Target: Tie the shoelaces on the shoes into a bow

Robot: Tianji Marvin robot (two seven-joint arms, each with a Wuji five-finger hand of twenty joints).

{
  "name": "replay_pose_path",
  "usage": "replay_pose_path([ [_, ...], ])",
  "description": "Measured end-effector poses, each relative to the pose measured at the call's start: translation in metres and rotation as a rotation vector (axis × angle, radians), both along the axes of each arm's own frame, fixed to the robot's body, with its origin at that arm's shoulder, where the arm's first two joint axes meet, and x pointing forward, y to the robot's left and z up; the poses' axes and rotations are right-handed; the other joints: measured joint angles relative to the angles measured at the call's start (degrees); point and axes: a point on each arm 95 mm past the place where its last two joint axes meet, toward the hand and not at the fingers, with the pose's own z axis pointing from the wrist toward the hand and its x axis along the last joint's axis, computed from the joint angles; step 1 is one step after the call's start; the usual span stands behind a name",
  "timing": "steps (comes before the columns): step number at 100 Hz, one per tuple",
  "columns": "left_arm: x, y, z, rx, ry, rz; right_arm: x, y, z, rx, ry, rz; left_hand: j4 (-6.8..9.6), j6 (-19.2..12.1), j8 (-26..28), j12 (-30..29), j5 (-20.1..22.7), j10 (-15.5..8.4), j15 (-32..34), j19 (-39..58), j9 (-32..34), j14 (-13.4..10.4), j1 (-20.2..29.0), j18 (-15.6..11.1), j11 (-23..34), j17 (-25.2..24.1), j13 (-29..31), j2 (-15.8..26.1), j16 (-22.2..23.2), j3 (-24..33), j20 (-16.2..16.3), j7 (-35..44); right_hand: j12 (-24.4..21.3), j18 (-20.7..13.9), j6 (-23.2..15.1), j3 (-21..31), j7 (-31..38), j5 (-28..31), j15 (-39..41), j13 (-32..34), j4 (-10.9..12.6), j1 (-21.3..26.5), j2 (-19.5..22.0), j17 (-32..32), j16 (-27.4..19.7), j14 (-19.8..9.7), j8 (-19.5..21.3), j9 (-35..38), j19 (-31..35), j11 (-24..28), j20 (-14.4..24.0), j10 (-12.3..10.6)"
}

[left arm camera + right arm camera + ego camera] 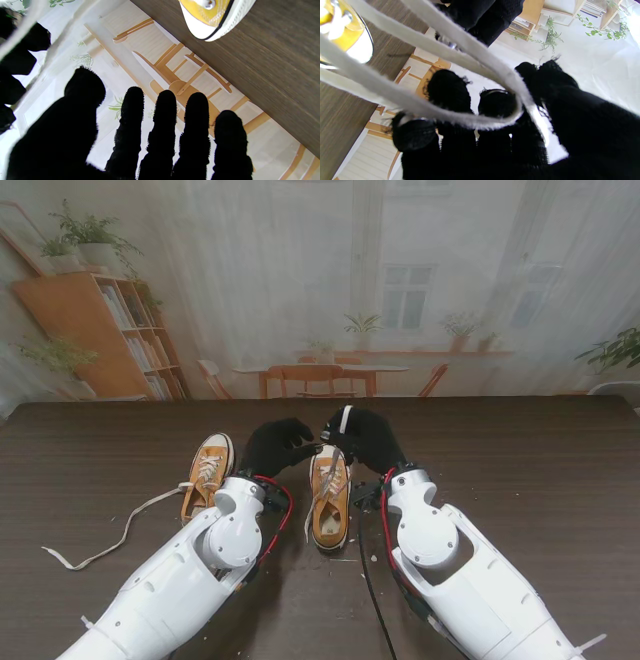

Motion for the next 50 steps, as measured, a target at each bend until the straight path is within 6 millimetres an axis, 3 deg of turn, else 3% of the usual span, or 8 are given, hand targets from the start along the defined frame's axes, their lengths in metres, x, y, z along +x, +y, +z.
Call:
replay_pose_path([
  [7,-0.001,-0.003,-0.001,-0.015,0.010,-0.001,-0.001,0.001,-0.001,-0.004,-0.002,0.004,0.00,0.0,0.0,0.0,0.8,0.0,0.4,0.3,0.6,0.4,0.0,0.0,0.5,0.4,1.0,0.1,0.0,-0.7,0.1,0.6,0.0,0.0,0.0,0.0,0.0,0.0,0.0,0.0,0.0,0.0,0.0,0.0,0.0,0.0,0.0,0.0,0.0,0.0,0.0,0.0],
  [15,-0.003,-0.006,-0.001,-0.043,0.037,-0.004,-0.002,0.001,-0.001,-0.006,-0.002,0.008,0.00,0.0,3.6,0.0,1.4,0.0,0.7,0.6,1.2,0.4,-6.0,0.1,0.6,0.5,0.9,0.1,0.0,1.5,0.1,0.9,0.0,0.0,0.0,0.0,0.0,0.0,0.0,0.0,0.0,0.0,0.0,0.0,0.0,0.0,0.0,0.0,0.0,0.0,0.1,0.0],
  [27,-0.007,-0.010,-0.003,-0.052,0.069,-0.020,-0.003,0.002,-0.002,-0.009,-0.003,0.012,-0.52,0.0,5.3,0.0,1.9,0.0,0.7,0.6,1.5,0.4,-10.6,0.9,1.2,0.5,0.9,0.0,-0.1,6.4,0.1,1.5,0.0,0.0,0.0,0.0,0.0,0.0,0.0,0.0,0.0,0.0,0.0,0.0,0.0,0.0,0.0,0.0,0.0,0.0,0.1,0.0],
  [35,-0.009,-0.011,-0.004,-0.051,0.082,-0.027,-0.003,0.003,-0.003,-0.010,-0.003,0.014,-1.16,0.0,6.6,0.0,1.9,0.0,0.7,0.6,1.5,0.4,-12.1,1.2,1.4,0.5,0.9,-2.0,-0.1,10.5,0.1,2.9,0.0,0.0,-0.1,0.0,0.0,0.0,0.0,0.0,0.0,0.0,0.0,0.0,0.0,0.0,0.0,0.0,0.0,0.0,0.1,0.0],
  [50,-0.012,-0.011,-0.005,-0.031,0.089,-0.043,-0.004,0.003,-0.003,-0.014,-0.001,0.018,-1.67,0.0,8.7,0.0,1.9,0.0,0.7,0.7,2.0,0.4,-13.1,1.2,2.6,0.5,0.9,-3.6,-0.1,11.4,0.1,5.9,0.0,0.0,-0.1,0.0,0.0,0.0,0.0,0.0,0.0,0.0,0.0,0.0,0.0,0.0,0.0,0.0,0.0,0.0,0.1,0.0],
])
